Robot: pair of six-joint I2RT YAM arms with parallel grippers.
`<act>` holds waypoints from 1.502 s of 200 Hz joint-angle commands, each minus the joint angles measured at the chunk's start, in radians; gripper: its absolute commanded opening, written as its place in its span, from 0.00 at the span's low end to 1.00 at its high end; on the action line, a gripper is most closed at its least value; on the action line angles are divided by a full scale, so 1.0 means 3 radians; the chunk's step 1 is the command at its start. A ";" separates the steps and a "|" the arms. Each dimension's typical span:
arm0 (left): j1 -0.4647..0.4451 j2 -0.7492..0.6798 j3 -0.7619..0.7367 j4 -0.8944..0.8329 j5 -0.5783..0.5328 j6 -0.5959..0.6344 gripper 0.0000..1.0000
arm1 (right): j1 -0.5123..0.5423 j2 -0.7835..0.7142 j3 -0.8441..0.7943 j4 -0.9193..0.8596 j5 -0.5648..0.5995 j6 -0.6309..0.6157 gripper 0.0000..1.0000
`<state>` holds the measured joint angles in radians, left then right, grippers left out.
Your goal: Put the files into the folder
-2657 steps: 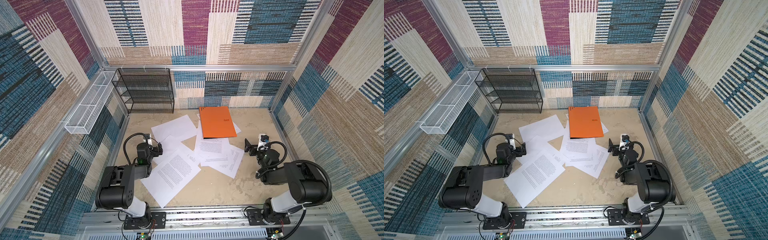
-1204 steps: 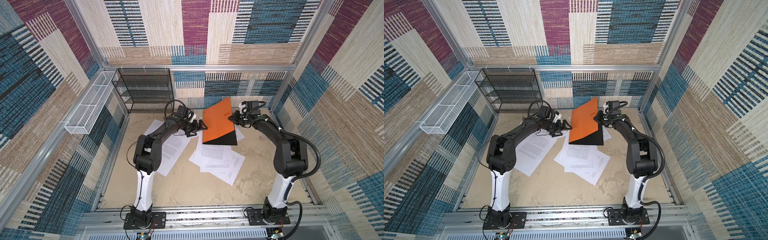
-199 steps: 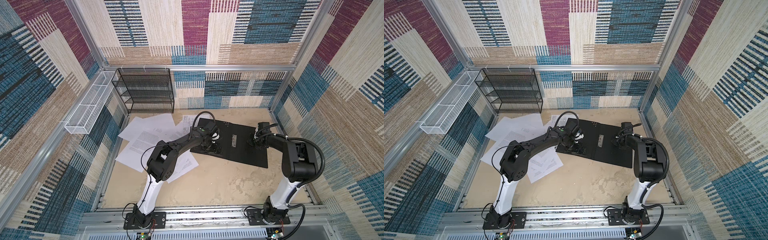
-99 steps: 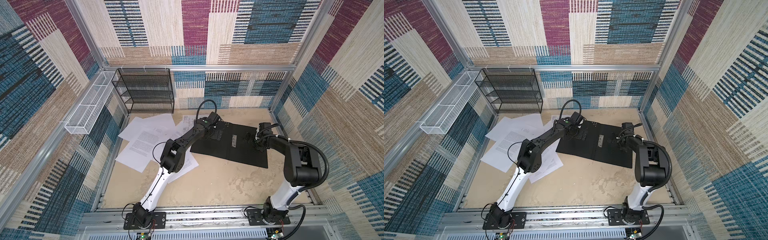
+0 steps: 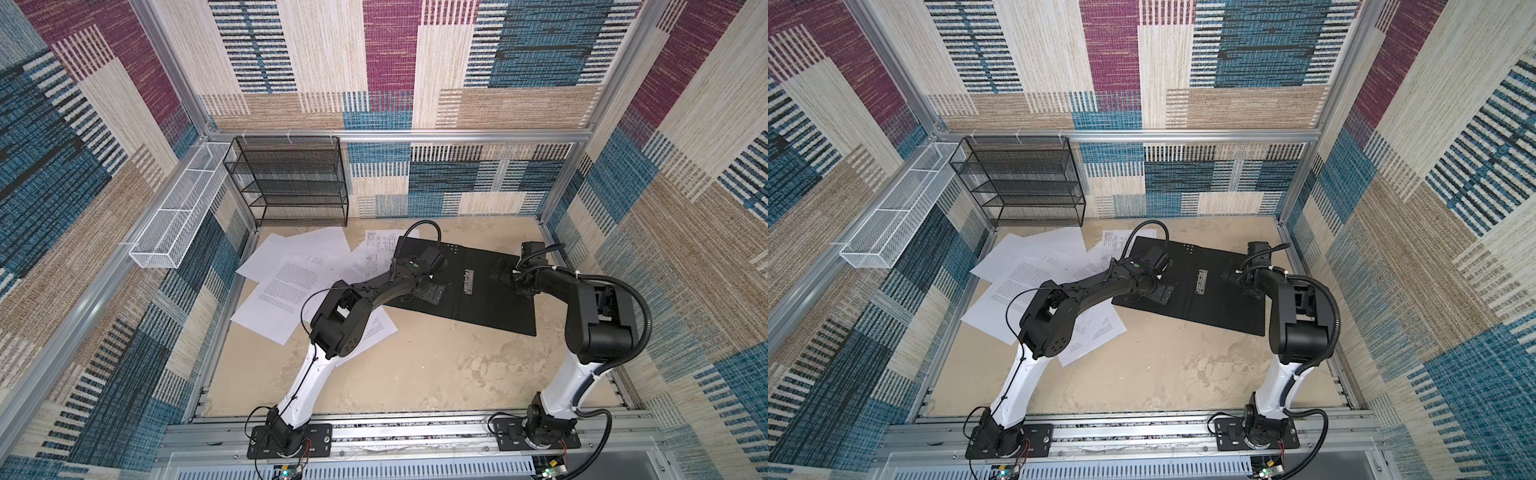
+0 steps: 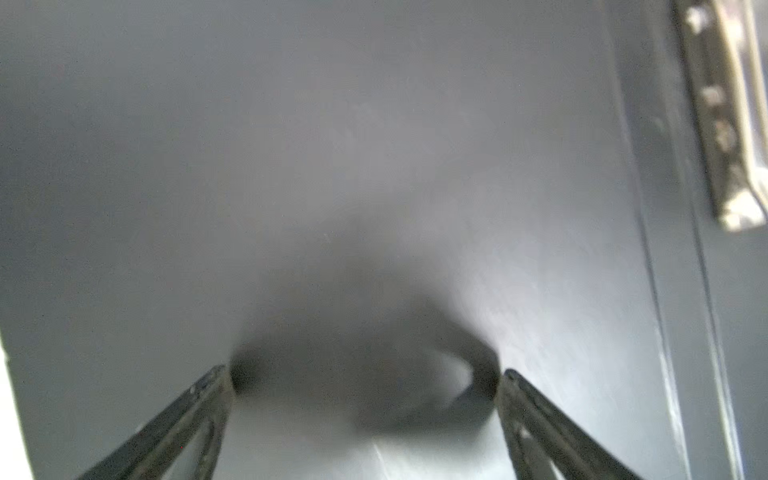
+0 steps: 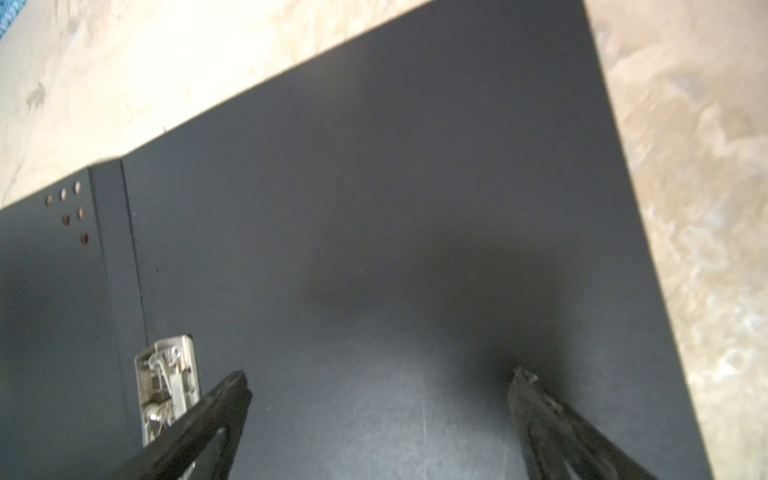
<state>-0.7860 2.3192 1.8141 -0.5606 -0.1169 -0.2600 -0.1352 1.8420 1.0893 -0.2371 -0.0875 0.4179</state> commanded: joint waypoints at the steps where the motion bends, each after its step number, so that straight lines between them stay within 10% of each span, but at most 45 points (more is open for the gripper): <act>1: -0.0136 0.0032 -0.0279 -0.0433 0.0577 -0.0345 0.98 | -0.0090 0.0075 0.0002 -0.0244 -0.0028 0.0062 1.00; 38: -0.0166 -0.0262 -0.0330 -0.0297 0.0769 -0.0538 0.98 | -0.0209 0.0062 0.0051 -0.0228 -0.0182 -0.0001 1.00; 81: 0.0539 -0.0642 -0.0238 -0.0008 0.1254 -0.0650 0.99 | -0.0223 -0.0116 -0.0033 -0.0221 -0.0178 -0.0011 1.00; 180: 0.1321 0.0634 0.1320 -0.0657 0.2155 -0.0298 0.99 | -0.0230 -0.0003 0.0004 -0.0243 -0.0365 -0.0046 1.00; 300: 0.1229 -0.0415 -0.0335 0.0255 0.2904 -0.0709 0.94 | -0.0229 0.0074 -0.0244 -0.0114 -0.0682 -0.0015 1.00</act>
<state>-0.4026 2.2601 1.7901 -0.5793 0.6605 -0.4145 -0.2070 1.8732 1.0775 -0.1368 -0.1875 0.3695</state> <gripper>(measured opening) 0.943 0.995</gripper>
